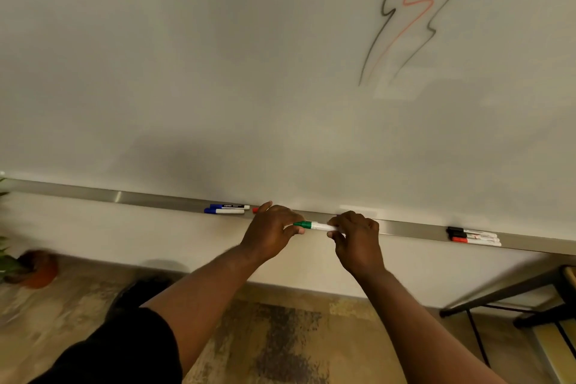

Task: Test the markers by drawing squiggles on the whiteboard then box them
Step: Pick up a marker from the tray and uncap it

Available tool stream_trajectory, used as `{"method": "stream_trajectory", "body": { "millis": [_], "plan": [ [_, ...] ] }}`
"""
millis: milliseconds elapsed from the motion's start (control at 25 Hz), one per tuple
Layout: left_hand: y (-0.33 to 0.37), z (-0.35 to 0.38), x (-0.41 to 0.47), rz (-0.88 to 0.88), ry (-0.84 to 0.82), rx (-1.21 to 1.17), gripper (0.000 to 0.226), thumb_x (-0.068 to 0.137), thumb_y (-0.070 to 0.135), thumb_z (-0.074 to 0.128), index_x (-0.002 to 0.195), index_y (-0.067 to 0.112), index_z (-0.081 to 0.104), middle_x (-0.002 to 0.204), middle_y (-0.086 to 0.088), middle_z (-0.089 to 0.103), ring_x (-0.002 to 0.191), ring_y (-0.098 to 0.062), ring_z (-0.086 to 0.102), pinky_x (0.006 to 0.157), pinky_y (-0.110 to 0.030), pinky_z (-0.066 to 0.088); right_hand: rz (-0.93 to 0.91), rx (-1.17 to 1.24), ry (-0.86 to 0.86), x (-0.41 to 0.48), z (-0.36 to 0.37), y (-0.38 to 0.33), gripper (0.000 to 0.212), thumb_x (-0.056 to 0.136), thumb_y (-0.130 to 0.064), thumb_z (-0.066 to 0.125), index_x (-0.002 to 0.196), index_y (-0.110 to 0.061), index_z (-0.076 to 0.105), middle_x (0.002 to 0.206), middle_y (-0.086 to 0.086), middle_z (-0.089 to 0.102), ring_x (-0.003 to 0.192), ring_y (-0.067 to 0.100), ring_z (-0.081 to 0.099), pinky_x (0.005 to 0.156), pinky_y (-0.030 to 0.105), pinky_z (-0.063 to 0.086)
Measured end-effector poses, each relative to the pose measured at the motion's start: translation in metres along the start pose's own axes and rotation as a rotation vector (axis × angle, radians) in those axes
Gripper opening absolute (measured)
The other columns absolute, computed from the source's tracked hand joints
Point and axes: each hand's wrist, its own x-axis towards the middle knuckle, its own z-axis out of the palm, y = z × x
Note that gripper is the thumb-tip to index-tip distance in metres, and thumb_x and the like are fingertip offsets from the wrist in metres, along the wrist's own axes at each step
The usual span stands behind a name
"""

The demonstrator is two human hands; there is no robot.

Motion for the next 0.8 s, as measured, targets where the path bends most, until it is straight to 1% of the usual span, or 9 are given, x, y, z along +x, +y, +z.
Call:
{"method": "stream_trajectory", "body": {
  "millis": [80,160,240,320,440,560,680,800],
  "plan": [
    [-0.001,0.004,-0.007,-0.026,0.013,-0.001,0.026,0.088,0.033,0.071,0.112,0.024,0.074,0.114,0.006,0.071,0.113,-0.011,0.055,0.11,-0.03,0.025,-0.025,-0.019,-0.032,-0.003,0.005,0.001,0.023,0.08,-0.013,0.075,0.095,-0.028,0.067,0.092,-0.012,0.059,0.092,0.018,0.054,0.077,0.033,0.026],
    [-0.002,0.01,-0.015,-0.062,0.002,-0.006,0.026,0.089,0.032,0.07,0.114,0.024,0.073,0.114,0.007,0.071,0.114,-0.01,0.055,0.113,-0.035,0.026,-0.034,-0.027,-0.074,-0.005,0.01,0.002,0.021,0.08,-0.013,0.074,0.095,-0.026,0.067,0.091,-0.012,0.058,0.094,0.018,0.054,0.079,0.031,0.023],
    [-0.005,0.015,-0.023,-0.104,-0.02,0.007,0.029,0.09,0.032,0.069,0.117,0.023,0.071,0.116,0.006,0.07,0.117,-0.011,0.055,0.116,-0.04,0.027,-0.036,-0.023,-0.126,-0.005,0.016,0.0,0.02,0.08,-0.012,0.072,0.094,-0.026,0.067,0.091,-0.012,0.058,0.093,0.018,0.055,0.082,0.031,0.023],
    [-0.007,0.017,-0.029,-0.15,-0.033,0.028,0.032,0.091,0.032,0.067,0.121,0.022,0.069,0.123,0.004,0.068,0.122,-0.014,0.053,0.117,-0.037,0.025,-0.048,-0.019,-0.174,-0.005,0.02,-0.003,0.019,0.081,-0.011,0.07,0.094,-0.025,0.068,0.091,-0.01,0.059,0.092,0.019,0.055,0.083,0.032,0.025],
    [-0.009,0.011,-0.035,-0.214,-0.044,0.041,0.035,0.093,0.031,0.065,0.126,0.02,0.066,0.133,0.002,0.062,0.131,-0.015,0.046,0.116,-0.031,0.018,-0.067,-0.026,-0.219,-0.006,0.027,-0.011,0.016,0.084,-0.012,0.068,0.095,-0.024,0.069,0.092,-0.006,0.061,0.091,0.021,0.054,0.079,0.033,0.026],
    [-0.019,0.002,-0.044,-0.274,-0.063,0.034,0.035,0.094,0.033,0.063,0.127,0.021,0.065,0.137,0.001,0.059,0.133,-0.013,0.044,0.117,-0.03,0.015,-0.096,-0.012,-0.264,-0.005,0.04,-0.022,0.014,0.089,-0.017,0.067,0.101,-0.024,0.069,0.097,-0.006,0.062,0.095,0.02,0.053,0.08,0.031,0.023],
    [-0.041,-0.009,-0.061,-0.339,-0.088,0.045,0.035,0.094,0.036,0.062,0.127,0.024,0.064,0.139,0.002,0.058,0.133,-0.013,0.044,0.118,-0.034,0.014,-0.139,0.014,-0.273,-0.006,0.059,-0.037,0.019,0.09,-0.021,0.069,0.109,-0.025,0.07,0.102,-0.007,0.065,0.099,0.019,0.055,0.082,0.032,0.028],
    [-0.069,-0.019,-0.084,-0.38,-0.078,0.05,0.034,0.094,0.038,0.063,0.125,0.026,0.065,0.135,0.006,0.06,0.132,-0.011,0.044,0.118,-0.036,0.015,-0.162,0.028,-0.279,-0.01,0.081,-0.058,0.023,0.09,-0.023,0.071,0.112,-0.025,0.071,0.101,-0.007,0.066,0.097,0.02,0.057,0.083,0.033,0.031]
  ]
}}
